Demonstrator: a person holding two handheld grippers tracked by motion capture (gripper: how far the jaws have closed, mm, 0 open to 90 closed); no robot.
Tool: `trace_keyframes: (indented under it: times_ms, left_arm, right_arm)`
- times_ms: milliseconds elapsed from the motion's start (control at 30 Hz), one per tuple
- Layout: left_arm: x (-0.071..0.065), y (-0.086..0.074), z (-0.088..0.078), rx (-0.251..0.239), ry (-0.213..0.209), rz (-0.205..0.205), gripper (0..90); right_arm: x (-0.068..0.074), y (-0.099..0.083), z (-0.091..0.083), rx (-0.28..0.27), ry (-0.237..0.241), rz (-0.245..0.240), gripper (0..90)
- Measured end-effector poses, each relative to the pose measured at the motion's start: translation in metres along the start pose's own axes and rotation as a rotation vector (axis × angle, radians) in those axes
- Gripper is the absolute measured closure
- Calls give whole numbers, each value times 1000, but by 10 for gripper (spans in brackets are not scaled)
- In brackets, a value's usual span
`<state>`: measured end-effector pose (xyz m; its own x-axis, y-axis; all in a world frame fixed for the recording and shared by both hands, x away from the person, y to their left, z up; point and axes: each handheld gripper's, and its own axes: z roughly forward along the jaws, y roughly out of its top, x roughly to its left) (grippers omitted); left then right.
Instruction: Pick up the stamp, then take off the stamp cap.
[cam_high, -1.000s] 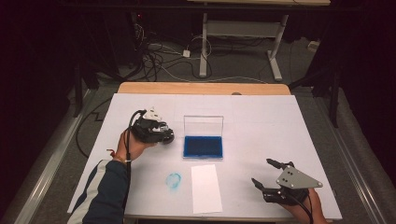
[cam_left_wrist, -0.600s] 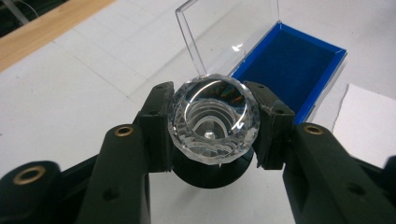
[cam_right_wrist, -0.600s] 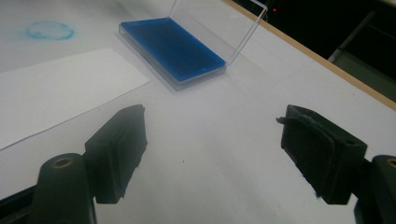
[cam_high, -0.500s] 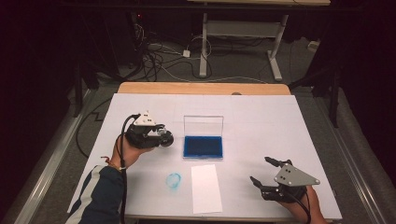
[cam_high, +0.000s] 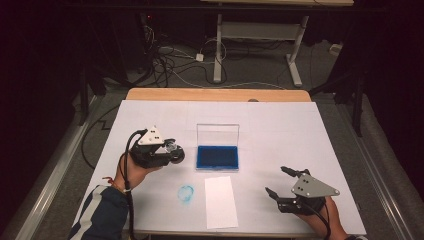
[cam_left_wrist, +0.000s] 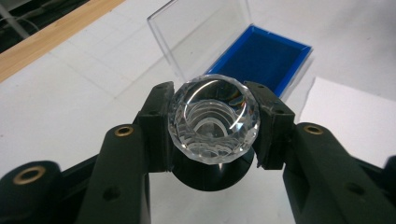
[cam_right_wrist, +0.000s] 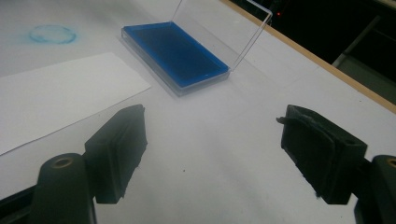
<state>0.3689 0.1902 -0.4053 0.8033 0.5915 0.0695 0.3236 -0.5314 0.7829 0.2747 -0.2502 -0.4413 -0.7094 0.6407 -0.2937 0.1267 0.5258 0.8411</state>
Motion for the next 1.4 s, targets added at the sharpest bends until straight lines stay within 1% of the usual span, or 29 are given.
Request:
trace_keyframes:
  times_ms: [167, 233, 433, 533, 633, 767, 800, 833, 933, 967, 1033, 1067, 1167, 1200, 1233, 1300, 1400]
  left_arm:
    - [-9, 2, -5, -18, -15, 25, 540]
    - [-13, 3, -8, -39, -23, 30, 540]
    - [-18, 6, -12, -65, -32, 40, 540]
    - [-22, 8, -13, -81, -53, 44, 540]
    - [-28, 11, -12, -84, -63, 61, 540]
    - [-36, 14, -11, -99, -77, 74, 540]
    - [-39, 15, -10, -95, -75, 81, 540]
    - [-41, 15, -10, -95, -82, 84, 540]
    - [-43, 16, -10, -102, -80, 87, 540]
    - [-45, 18, -10, -109, -91, 87, 540]
    - [-47, 18, -9, -110, -87, 91, 540]
    - [-50, 19, -9, -116, -98, 91, 540]
    - [-53, 20, -8, -121, -99, 98, 540]
    - [-55, 22, -6, -125, -114, 102, 540]
    - [-55, 22, -6, -125, -114, 102, 540]
    - [-58, 23, -3, -134, -134, 103, 540]
    - [-63, 24, 1, -133, -151, 112, 540]
  right_arm:
    - [0, 1, 1, -2, -7, -4, 210]
    - [0, 0, 2, 8, -2, -6, 210]
    - [-1, 0, 6, 21, 2, 3, 201]
    - [-1, 1, 9, 32, 3, 1, 198]
    - [-3, 2, 14, 34, 23, 15, 197]
    - [-2, 6, 17, 35, 35, 8, 187]
    - [0, 11, 18, 20, 42, 4, 187]
    - [1, 13, 19, 14, 50, 3, 184]
    - [5, 21, 22, -1, 67, -15, 175]
    - [7, 24, 24, -7, 78, -15, 173]
    - [10, 29, 29, -14, 94, -29, 169]
    - [12, 32, 31, -18, 103, -35, 169]
    - [17, 39, 40, -21, 137, -47, 169]
    - [18, 41, 44, -23, 148, -43, 169]
    - [19, 42, 47, -22, 158, -41, 169]
    - [22, 46, 55, -13, 166, -48, 171]
    - [27, 50, 64, -14, 196, -47, 172]
